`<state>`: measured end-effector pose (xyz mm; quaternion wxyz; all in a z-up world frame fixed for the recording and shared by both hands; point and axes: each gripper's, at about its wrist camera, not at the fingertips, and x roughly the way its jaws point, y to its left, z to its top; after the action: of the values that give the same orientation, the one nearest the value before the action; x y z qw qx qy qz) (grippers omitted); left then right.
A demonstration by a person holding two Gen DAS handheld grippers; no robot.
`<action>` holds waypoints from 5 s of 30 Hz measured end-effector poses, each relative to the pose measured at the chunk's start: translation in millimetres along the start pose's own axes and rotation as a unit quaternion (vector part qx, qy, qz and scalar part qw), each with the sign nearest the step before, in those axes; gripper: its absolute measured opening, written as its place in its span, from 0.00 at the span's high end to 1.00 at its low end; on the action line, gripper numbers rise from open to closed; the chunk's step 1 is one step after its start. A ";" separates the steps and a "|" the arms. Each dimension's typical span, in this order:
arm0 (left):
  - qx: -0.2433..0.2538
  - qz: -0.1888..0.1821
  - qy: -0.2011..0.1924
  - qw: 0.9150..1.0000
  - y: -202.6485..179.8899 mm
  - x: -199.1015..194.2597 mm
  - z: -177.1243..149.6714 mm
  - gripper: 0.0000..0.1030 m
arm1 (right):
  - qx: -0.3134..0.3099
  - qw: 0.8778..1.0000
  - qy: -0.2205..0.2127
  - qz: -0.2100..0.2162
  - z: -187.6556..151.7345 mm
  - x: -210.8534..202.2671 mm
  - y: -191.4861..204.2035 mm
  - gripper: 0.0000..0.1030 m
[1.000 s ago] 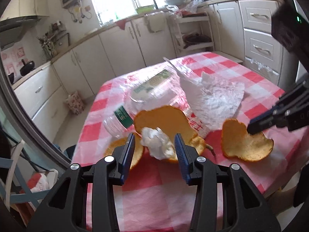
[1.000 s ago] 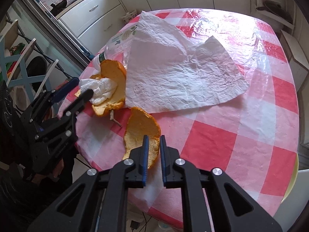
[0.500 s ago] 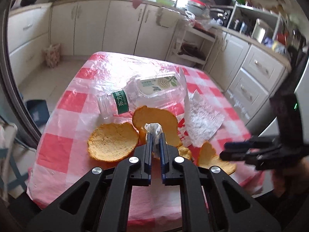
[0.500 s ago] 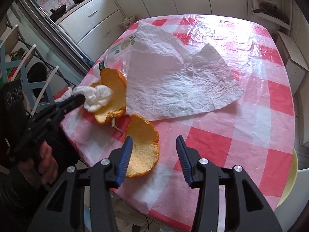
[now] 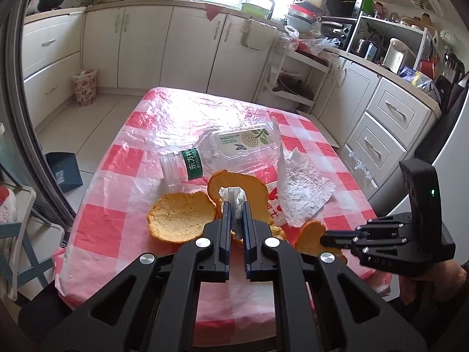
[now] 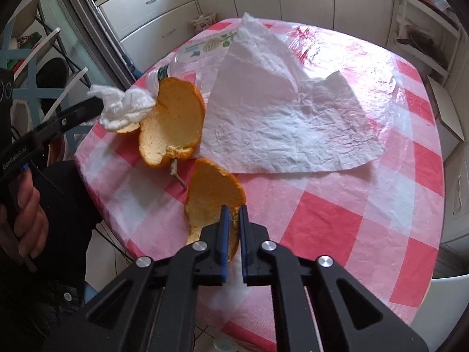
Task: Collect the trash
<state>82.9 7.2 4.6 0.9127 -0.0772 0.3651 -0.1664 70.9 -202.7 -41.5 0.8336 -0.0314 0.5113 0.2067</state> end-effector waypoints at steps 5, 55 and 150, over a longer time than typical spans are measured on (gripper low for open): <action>0.003 -0.005 -0.004 1.000 -8.7 -11.8 -1.3 0.94 | 0.029 0.999 -0.037 -0.021 -0.5 -22.4 -17.6 0.96; 0.037 -0.034 -0.007 0.999 -50.4 -29.4 -7.9 0.93 | 0.035 0.994 -0.099 -0.024 -2.4 -46.6 -27.3 0.95; -0.165 0.086 -0.020 0.982 82.5 -33.2 -43.0 0.19 | 0.120 0.985 -0.116 0.035 1.2 -52.9 21.8 0.28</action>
<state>51.0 95.3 -26.9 0.9056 -0.1982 0.3743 -0.0229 43.0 -199.0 8.3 0.8774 0.1105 0.4329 0.1750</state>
